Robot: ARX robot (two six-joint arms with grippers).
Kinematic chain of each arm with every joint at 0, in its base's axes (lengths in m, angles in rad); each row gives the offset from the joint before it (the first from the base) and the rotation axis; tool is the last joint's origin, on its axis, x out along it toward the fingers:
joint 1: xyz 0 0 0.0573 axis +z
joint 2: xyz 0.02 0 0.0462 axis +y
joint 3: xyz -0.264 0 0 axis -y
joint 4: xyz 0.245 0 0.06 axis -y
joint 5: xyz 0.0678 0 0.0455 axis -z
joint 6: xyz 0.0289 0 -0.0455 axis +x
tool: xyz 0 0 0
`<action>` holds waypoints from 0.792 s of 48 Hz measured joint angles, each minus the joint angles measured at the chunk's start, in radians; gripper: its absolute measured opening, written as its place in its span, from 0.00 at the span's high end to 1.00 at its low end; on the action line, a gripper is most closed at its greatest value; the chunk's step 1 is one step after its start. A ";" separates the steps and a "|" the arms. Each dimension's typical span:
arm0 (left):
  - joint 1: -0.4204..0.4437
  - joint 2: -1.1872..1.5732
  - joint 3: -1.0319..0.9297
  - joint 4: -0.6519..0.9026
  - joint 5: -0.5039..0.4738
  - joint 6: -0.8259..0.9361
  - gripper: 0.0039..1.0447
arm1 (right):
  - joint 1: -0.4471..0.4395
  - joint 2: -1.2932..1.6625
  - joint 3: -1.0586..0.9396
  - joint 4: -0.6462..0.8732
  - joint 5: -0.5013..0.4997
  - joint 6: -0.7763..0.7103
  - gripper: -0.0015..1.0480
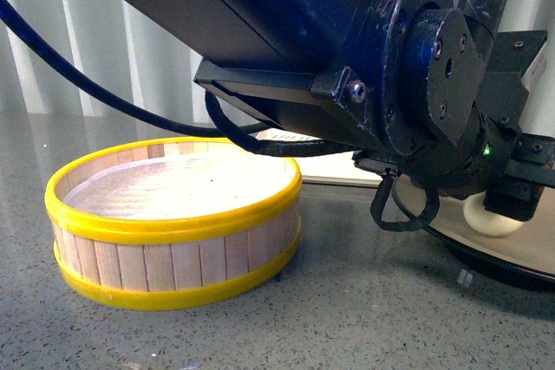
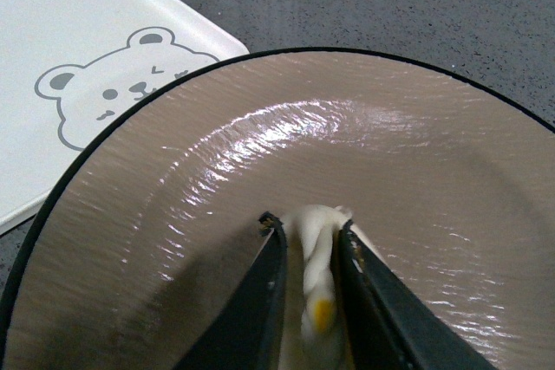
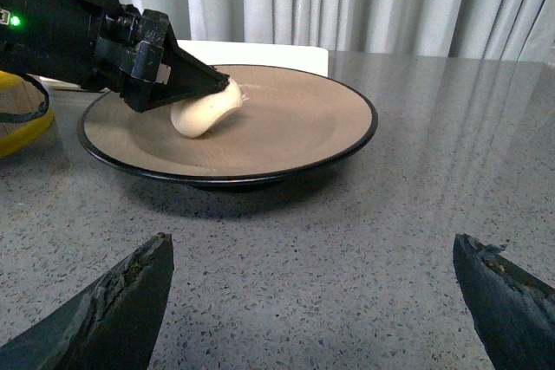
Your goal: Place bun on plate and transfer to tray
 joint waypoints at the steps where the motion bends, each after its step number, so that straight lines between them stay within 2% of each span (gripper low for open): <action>1: 0.000 0.000 0.000 -0.002 0.000 0.000 0.76 | 0.000 0.000 0.000 0.000 0.000 0.000 0.08; 12: 0.000 -0.009 -0.001 0.012 0.000 -0.034 0.34 | 0.000 0.000 0.000 0.000 0.000 0.000 0.08; 18: 0.007 -0.026 -0.001 0.029 -0.012 -0.068 0.19 | 0.000 0.000 0.000 0.000 0.000 0.000 0.08; 22: 0.020 -0.053 -0.001 0.047 -0.043 -0.100 0.05 | 0.000 0.000 0.000 0.000 0.000 0.000 0.08; 30: 0.090 -0.107 0.000 0.004 -0.155 -0.176 0.06 | 0.000 0.000 0.000 0.000 0.000 0.000 0.08; 38: 0.128 -0.112 0.000 -0.006 -0.175 -0.194 0.06 | 0.000 0.000 0.000 0.000 0.000 0.000 0.08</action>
